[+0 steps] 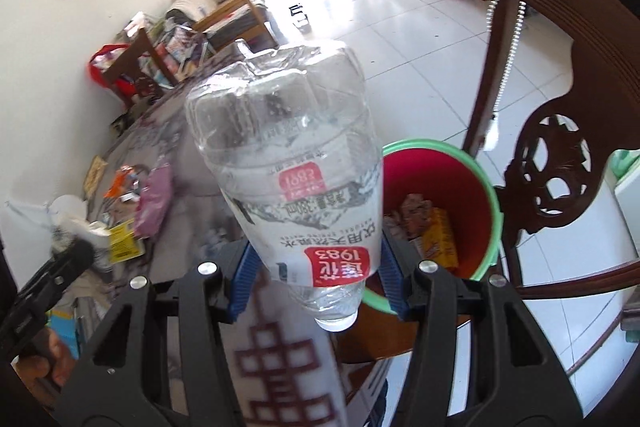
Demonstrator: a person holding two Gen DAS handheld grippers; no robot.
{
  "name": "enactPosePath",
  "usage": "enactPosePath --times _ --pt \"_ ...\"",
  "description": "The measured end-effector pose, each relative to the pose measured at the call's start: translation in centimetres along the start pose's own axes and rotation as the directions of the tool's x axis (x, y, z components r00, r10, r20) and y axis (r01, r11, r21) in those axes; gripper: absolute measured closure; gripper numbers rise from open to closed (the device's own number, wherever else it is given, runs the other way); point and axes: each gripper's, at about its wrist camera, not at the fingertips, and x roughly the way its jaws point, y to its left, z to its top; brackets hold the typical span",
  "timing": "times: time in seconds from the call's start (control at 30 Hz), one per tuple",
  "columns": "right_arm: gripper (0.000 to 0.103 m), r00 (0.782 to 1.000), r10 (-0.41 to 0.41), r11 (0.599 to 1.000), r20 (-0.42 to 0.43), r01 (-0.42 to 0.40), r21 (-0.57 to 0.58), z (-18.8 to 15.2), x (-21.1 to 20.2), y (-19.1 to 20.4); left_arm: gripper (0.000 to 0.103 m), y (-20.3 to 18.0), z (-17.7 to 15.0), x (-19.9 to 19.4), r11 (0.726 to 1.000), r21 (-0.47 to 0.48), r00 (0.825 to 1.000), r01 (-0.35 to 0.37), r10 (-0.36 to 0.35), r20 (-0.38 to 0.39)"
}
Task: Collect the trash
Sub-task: 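Carry the bottle over the red bucket and open the right gripper, then drop the white paper cup into the red bucket with the left gripper while the right returns to the table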
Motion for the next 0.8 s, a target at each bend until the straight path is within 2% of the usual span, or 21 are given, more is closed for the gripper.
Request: enactPosePath --times 0.13,0.27,0.3,0.4,0.5,0.8 --pt "0.051 0.998 -0.060 0.998 0.007 0.060 0.000 0.9 1.4 -2.5 0.054 -1.0 0.3 1.0 1.000 0.025 1.000 0.007 -0.007 -0.014" --pt "0.051 0.997 -0.082 0.997 0.007 0.082 0.007 1.7 2.4 -4.1 0.054 -1.5 0.4 2.0 0.999 0.037 0.999 0.004 -0.002 -0.035" --pt "0.048 0.996 -0.093 0.996 0.011 0.092 0.012 1.9 2.6 -4.6 0.054 -1.5 0.4 2.2 0.999 0.039 0.999 0.003 -0.002 -0.039" --pt "0.022 0.992 -0.121 0.992 0.025 0.120 0.039 2.3 2.6 -5.4 0.054 -2.1 0.7 3.2 0.999 0.051 0.999 0.010 -0.007 -0.054" --pt "0.016 0.990 -0.136 0.989 0.044 0.133 0.069 2.2 2.0 -6.3 0.054 -3.2 1.2 4.7 0.997 0.078 0.997 0.028 -0.022 -0.068" --pt "0.015 0.987 -0.154 0.971 0.045 0.143 0.189 -1.8 -1.4 -9.4 0.054 -9.3 3.3 11.1 0.966 0.205 0.985 0.159 -0.139 -0.105"
